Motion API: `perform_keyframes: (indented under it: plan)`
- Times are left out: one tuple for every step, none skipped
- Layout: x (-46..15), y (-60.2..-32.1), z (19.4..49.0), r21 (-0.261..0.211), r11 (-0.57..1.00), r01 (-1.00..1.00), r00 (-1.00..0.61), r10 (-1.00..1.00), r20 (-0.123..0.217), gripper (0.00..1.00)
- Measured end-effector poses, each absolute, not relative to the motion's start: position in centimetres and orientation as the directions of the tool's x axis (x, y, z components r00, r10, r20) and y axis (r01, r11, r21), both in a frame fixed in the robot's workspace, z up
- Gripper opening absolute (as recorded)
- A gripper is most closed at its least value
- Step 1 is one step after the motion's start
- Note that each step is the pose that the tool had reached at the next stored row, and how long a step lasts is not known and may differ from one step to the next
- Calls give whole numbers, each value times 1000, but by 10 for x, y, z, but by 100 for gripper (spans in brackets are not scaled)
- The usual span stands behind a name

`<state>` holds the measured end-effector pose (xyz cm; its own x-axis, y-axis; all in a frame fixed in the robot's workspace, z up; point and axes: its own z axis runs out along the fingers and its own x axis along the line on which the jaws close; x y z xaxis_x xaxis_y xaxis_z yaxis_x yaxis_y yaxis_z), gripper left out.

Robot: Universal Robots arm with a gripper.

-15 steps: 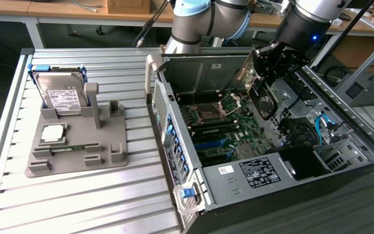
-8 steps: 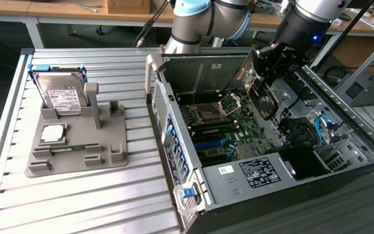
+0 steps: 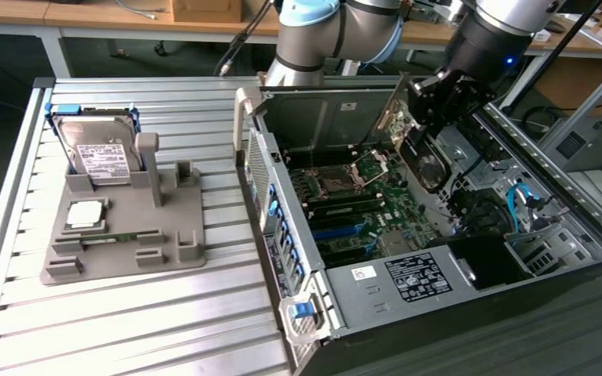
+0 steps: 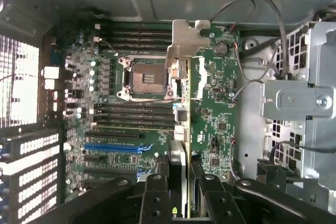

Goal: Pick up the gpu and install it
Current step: 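Insert the gpu into the slot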

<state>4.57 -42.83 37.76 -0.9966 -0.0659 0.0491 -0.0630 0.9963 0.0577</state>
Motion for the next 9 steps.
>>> perform_keyframes:
  plan:
    - [46, -428, 378, 58, 996, -74, -996, -76, 49, 27]
    - [46, -428, 378, 58, 994, -89, -995, -92, 49, 27]
    - [46, -428, 378, 58, 993, -100, -993, -103, 49, 27]
    - [46, -428, 378, 58, 992, -112, -992, -115, 49, 27]
    - [46, -428, 378, 58, 991, -124, -991, -127, 49, 27]
    - [46, -428, 378, 58, 989, -138, -989, -140, 49, 27]
    - [46, -428, 378, 58, 987, -151, -987, -154, 49, 27]
    - [46, -428, 378, 58, 986, -158, -986, -161, 49, 27]
    - [46, -428, 378, 58, 985, -164, -985, -167, 49, 27]
